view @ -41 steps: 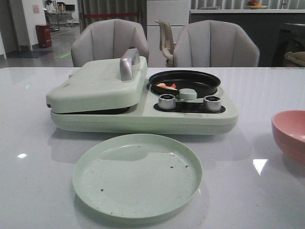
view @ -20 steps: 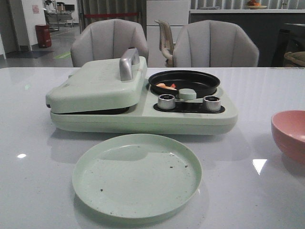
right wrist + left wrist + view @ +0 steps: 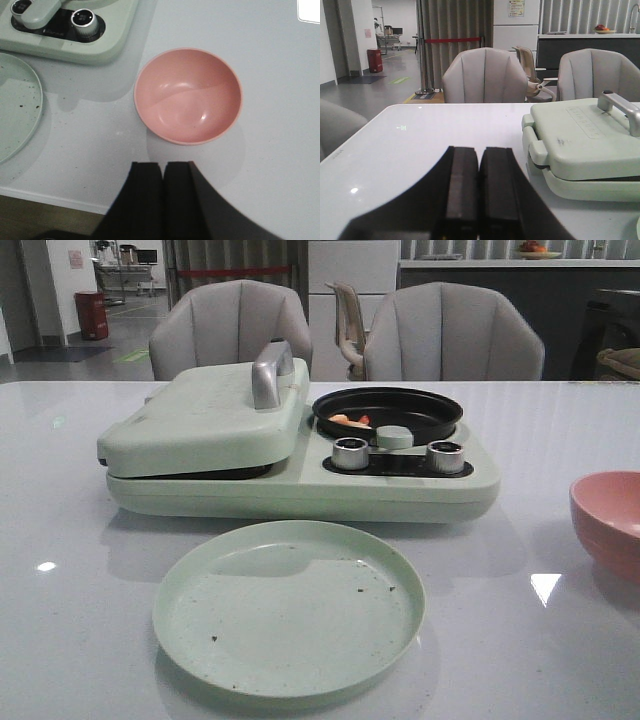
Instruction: Make breakfast with bread and shrimp
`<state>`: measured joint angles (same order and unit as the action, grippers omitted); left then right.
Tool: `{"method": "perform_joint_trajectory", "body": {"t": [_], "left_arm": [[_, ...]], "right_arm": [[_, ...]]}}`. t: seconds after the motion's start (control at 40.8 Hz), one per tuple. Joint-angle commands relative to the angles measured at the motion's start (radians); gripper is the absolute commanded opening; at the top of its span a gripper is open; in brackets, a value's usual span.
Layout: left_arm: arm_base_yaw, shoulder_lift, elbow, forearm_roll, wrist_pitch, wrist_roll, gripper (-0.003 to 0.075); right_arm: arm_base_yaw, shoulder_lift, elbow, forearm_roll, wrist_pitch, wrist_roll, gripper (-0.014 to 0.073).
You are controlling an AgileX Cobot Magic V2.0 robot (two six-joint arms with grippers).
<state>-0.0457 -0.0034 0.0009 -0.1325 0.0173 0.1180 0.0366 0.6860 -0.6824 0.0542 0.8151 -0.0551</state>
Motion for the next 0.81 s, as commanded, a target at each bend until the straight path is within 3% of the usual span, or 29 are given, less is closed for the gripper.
{"method": "perform_joint_trajectory", "body": {"t": [0.0, 0.49, 0.785], "left_arm": [[0.001, -0.022, 0.008, -0.010, -0.089, -0.008, 0.0100], [0.001, -0.022, 0.008, -0.010, -0.089, -0.008, 0.0100], [0.001, -0.022, 0.008, -0.010, -0.089, -0.008, 0.0100]], "right_arm": [[0.000, -0.002, -0.029, -0.005, -0.060, -0.008, 0.0034], [-0.004, -0.032, -0.012, -0.008, -0.079, -0.008, 0.0034], [-0.075, -0.396, 0.347, 0.004, -0.561, -0.008, 0.0034]]}}
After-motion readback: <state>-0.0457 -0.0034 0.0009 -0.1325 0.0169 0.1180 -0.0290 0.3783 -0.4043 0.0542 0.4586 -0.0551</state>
